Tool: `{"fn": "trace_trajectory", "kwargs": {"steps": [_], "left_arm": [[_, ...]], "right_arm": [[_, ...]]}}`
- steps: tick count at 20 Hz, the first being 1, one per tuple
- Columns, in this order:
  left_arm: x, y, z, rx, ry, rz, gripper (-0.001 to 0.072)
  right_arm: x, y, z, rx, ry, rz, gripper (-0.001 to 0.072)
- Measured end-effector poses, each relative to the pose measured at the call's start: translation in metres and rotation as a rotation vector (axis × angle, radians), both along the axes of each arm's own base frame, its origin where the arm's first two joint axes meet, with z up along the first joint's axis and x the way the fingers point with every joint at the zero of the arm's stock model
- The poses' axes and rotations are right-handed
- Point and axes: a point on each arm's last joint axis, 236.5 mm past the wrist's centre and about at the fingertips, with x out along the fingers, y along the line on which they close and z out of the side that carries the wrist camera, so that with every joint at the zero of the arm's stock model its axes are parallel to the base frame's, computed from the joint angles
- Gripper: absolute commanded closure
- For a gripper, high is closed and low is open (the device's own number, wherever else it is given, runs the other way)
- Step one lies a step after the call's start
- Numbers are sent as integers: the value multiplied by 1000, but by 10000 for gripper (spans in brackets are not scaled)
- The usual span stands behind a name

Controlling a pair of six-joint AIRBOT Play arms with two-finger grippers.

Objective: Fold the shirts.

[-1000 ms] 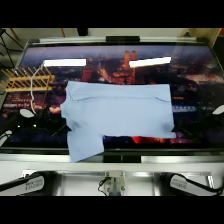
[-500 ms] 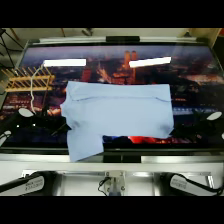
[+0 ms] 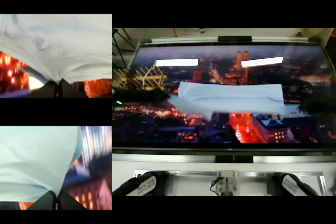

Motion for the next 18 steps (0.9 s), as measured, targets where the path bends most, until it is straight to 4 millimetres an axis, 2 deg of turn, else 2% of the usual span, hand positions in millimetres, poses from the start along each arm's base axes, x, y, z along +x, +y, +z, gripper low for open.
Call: {"fn": "trace_trajectory", "kwargs": {"steps": [1,2,3,4,5,6,7,8,9,10,11,13,15,18], "left_arm": [[4,1,69,26,-180,3,667],[-3,1,149,53,-383,17,667],[-20,1,220,70,-570,39,668],[-49,0,291,83,-761,64,667],[-83,-1,346,85,-916,89,667],[-122,-3,395,77,-1063,116,668],[-160,-5,428,73,-1174,133,668],[-194,-8,451,66,-1258,144,668],[-222,-11,464,67,-1316,149,668],[-241,-11,470,76,-1345,159,668],[-254,-10,470,98,-1348,174,667],[-265,-2,462,141,-1317,218,667],[-254,10,440,194,-1217,253,667],[-213,24,387,217,-1001,274,667]], "right_arm": [[14,-5,63,-73,-171,-12,638],[20,-8,126,-145,-340,-29,638],[17,-7,195,-226,-521,-53,638],[5,-4,258,-301,-686,-78,638],[-17,3,319,-376,-848,-103,638],[-42,12,367,-431,-982,-127,638],[-71,24,407,-482,-1098,-143,637],[-97,36,435,-520,-1181,-153,638],[-122,48,453,-555,-1241,-155,637],[-140,56,464,-585,-1274,-157,637],[-153,59,466,-623,-1275,-159,638],[-165,57,460,-679,-1229,-176,638],[-163,48,440,-699,-1129,-177,637],[-136,31,389,-662,-911,-137,638]]}}
